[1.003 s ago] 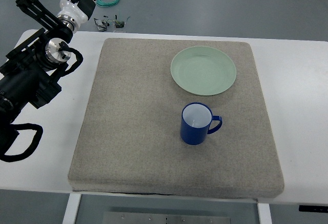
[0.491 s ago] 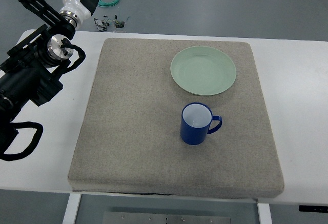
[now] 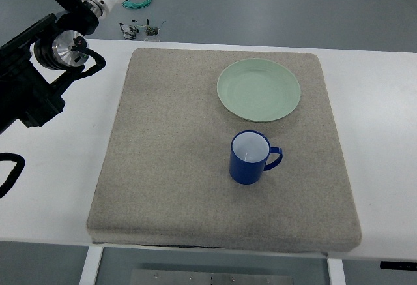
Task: Place cup left of plate with left hand
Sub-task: 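Raise the left hand from its rest pose above the table edge, then extend the open left hand across the pad toward the blue mug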
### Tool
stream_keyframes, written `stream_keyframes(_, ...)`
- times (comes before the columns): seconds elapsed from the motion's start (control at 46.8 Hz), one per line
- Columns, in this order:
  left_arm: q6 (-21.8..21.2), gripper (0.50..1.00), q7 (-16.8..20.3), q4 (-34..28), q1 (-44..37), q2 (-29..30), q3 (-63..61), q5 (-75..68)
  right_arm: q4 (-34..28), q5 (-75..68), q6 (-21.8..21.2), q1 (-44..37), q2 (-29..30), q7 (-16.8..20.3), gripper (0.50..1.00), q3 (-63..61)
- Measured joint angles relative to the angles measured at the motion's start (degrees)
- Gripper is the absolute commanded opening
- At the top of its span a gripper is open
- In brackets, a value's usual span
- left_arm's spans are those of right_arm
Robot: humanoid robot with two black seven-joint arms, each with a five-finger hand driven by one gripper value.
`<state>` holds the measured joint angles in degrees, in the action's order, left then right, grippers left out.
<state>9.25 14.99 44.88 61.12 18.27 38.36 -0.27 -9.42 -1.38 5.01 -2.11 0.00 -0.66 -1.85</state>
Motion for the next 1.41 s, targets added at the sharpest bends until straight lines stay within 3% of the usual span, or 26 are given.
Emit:
stream_keyframes(0.427, 6.1, 0.992, 0.0, 10.7, 0.5, 7.4, -15.3, -2.6, 0.0, 0.0, 0.0, 0.0, 0.0, 0.0, 0.934, 0.0)
stream_keyframes(0.64, 13.3, 0.992, 0.1, 17.5, 0.1, 12.0, -19.2, -13.7, 0.0, 0.0, 0.0, 0.0, 0.0, 0.0, 0.934, 0.0)
stream_keyframes(0.833, 20.3, 0.988, 1.1, 19.4, -2.4, 14.1, -20.1, -24.8, 0.0, 0.0, 0.0, 0.0, 0.0, 0.0, 0.934, 0.0)
stream_keyframes(1.11, 21.0, 0.986, 3.6, 20.2, -5.3, 14.3, -20.0, -32.3, 0.0, 0.0, 0.0, 0.0, 0.0, 0.0, 0.934, 0.0)
stream_keyframes(1.409, 21.2, 0.988, 3.7, 20.7, -8.2, 13.4, -20.0, -32.6, 0.0, 0.0, 0.0, 0.0, 0.0, 0.0, 0.934, 0.0)
